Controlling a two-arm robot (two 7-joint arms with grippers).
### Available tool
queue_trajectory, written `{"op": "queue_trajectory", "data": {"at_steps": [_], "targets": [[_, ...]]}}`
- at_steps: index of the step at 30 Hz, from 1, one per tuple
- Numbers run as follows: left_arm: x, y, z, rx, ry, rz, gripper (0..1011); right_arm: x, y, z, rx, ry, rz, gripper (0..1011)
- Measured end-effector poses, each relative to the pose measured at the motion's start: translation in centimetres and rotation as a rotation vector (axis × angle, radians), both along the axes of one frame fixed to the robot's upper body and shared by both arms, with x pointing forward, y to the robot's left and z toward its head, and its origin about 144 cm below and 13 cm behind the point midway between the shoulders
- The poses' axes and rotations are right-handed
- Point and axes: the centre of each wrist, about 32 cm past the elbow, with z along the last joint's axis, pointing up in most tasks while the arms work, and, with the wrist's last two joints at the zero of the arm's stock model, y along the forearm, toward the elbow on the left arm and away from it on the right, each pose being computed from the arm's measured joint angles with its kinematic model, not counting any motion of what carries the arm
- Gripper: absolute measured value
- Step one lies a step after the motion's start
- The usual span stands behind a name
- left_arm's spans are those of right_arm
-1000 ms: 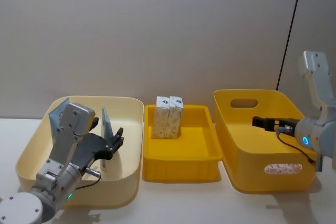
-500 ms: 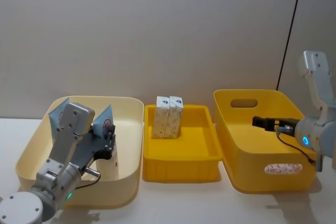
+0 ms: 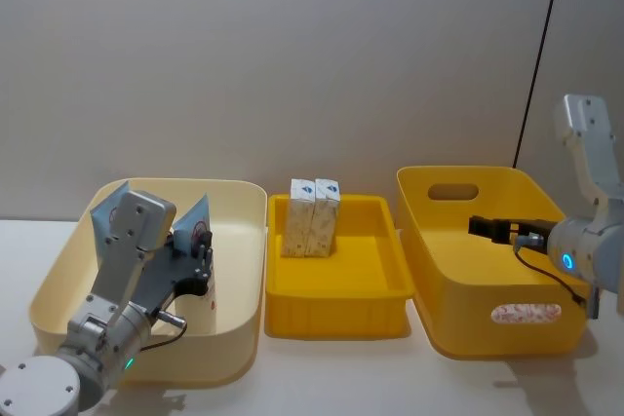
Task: Bimanual collaborative sorting of washing and personal care products
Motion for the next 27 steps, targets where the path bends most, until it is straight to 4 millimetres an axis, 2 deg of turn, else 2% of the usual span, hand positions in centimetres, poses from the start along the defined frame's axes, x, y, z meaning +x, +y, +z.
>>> {"op": "queue_trajectory", "data": {"at_steps": [27], "targets": [[0.00, -0.06, 0.07, 0.000, -0.010, 0.002, 203, 0.00, 0.00, 0.00, 0.000, 0.000, 0.000, 1001]]}}
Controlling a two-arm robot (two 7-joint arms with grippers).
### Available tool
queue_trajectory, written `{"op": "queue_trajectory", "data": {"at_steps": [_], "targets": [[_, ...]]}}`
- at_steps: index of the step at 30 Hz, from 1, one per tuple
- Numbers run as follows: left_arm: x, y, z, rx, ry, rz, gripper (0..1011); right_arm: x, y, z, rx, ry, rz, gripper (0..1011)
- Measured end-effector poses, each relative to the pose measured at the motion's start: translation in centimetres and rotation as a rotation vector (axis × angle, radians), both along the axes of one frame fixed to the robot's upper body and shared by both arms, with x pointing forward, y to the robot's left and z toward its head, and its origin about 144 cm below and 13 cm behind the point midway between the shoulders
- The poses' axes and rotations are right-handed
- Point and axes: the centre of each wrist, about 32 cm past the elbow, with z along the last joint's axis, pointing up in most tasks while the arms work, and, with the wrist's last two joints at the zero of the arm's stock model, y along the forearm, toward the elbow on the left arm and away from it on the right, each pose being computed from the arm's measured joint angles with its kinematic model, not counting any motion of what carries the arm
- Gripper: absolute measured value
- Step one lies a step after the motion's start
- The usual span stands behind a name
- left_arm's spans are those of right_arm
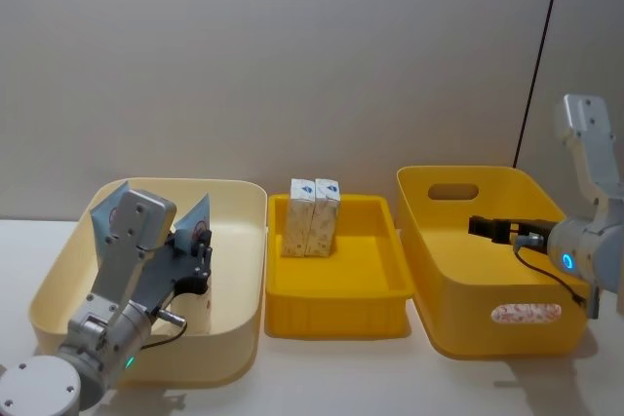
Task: Bimanual collaborative sorting of washing and personal care products
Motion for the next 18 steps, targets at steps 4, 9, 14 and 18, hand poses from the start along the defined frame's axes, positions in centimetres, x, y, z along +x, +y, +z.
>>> {"op": "queue_trajectory", "data": {"at_steps": [4, 9, 14, 18], "targets": [[-0.10, -0.08, -0.03, -0.005, -0.003, 0.003, 203, 0.00, 0.00, 0.00, 0.000, 0.000, 0.000, 1001], [-0.19, -0.14, 0.00, -0.009, -0.009, 0.005, 203, 0.00, 0.00, 0.00, 0.000, 0.000, 0.000, 1001], [-0.24, -0.21, 0.07, -0.015, -0.018, 0.007, 203, 0.00, 0.00, 0.00, 0.000, 0.000, 0.000, 1001], [-0.25, -0.26, 0.10, -0.019, -0.023, 0.008, 203, 0.00, 0.00, 0.00, 0.000, 0.000, 0.000, 1001]]}}
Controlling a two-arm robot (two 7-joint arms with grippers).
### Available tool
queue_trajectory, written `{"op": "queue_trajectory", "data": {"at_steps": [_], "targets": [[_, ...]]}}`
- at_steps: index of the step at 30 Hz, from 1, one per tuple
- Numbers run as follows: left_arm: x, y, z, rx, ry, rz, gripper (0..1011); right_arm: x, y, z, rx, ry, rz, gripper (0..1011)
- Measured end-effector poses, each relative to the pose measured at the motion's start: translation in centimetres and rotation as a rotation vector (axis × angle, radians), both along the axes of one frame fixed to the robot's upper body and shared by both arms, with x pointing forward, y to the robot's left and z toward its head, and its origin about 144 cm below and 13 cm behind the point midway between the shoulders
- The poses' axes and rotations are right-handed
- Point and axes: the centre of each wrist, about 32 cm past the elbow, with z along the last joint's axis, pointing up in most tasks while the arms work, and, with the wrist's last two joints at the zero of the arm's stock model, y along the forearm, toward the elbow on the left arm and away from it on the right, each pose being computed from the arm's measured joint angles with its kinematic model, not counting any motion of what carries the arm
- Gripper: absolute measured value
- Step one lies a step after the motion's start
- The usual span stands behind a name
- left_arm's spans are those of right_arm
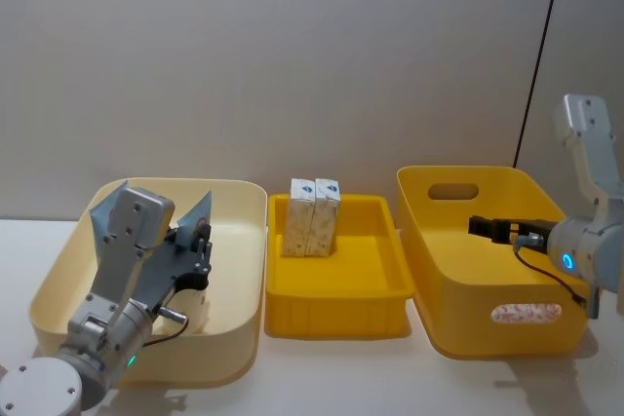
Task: Bimanual collaborative sorting of washing and personal care products
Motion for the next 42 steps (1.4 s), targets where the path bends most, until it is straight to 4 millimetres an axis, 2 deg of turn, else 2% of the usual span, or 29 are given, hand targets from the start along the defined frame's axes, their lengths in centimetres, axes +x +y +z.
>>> {"op": "queue_trajectory", "data": {"at_steps": [24, 42], "targets": [[0.1, -0.3, 0.2, -0.014, -0.013, -0.004, 202, 0.0, 0.0, 0.0, 0.000, 0.000, 0.000, 1001], [0.7, -0.6, 3.1, -0.013, -0.086, -0.036, 202, 0.0, 0.0, 0.0, 0.000, 0.000, 0.000, 1001]]}}
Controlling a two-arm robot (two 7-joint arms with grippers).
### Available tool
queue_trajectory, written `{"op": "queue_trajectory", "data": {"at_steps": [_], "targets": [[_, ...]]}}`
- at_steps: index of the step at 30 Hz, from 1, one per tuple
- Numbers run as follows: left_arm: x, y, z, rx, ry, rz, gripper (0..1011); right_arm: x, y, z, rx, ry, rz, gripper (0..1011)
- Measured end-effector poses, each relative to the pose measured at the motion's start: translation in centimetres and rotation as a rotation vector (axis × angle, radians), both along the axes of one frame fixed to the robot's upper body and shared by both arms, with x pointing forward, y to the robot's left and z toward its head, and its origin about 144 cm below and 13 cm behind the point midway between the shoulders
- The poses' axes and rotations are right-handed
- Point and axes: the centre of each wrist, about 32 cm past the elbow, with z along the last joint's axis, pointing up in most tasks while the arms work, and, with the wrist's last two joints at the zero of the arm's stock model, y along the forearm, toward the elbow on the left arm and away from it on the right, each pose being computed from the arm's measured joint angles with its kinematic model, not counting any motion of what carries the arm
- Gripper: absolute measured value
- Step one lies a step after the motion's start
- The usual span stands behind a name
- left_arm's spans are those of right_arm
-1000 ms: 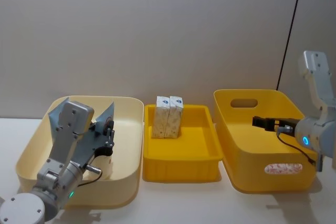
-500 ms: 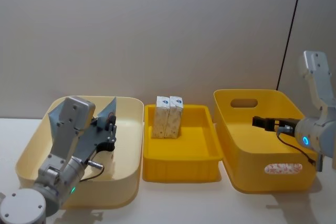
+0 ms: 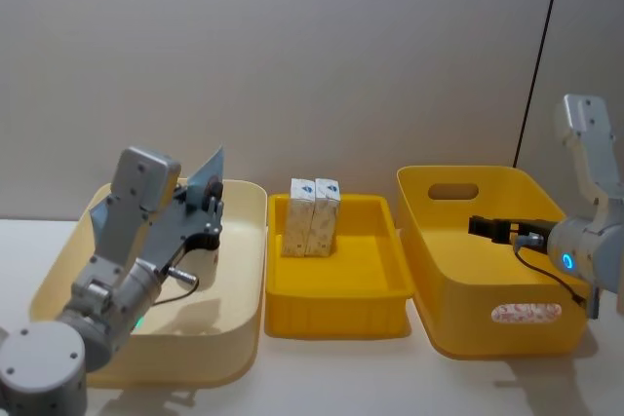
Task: Bimanual collaborative sorting of washing and personal care products
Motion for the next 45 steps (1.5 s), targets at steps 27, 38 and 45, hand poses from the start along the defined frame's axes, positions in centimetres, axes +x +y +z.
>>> {"op": "queue_trajectory", "data": {"at_steps": [27, 38, 45], "targets": [[1.1, -0.1, 5.0, -0.007, -0.137, -0.069, 203, -0.2, 1.3, 0.4, 0.023, -0.090, 0.230, 1001], [1.2, -0.2, 5.7, -0.010, -0.160, -0.084, 203, -0.3, 1.7, 0.8, 0.064, -0.118, 0.402, 1001], [1.4, -0.5, 6.4, -0.018, -0.186, -0.102, 203, 0.0, 1.9, 0.8, 0.063, -0.130, 0.484, 1001]]}}
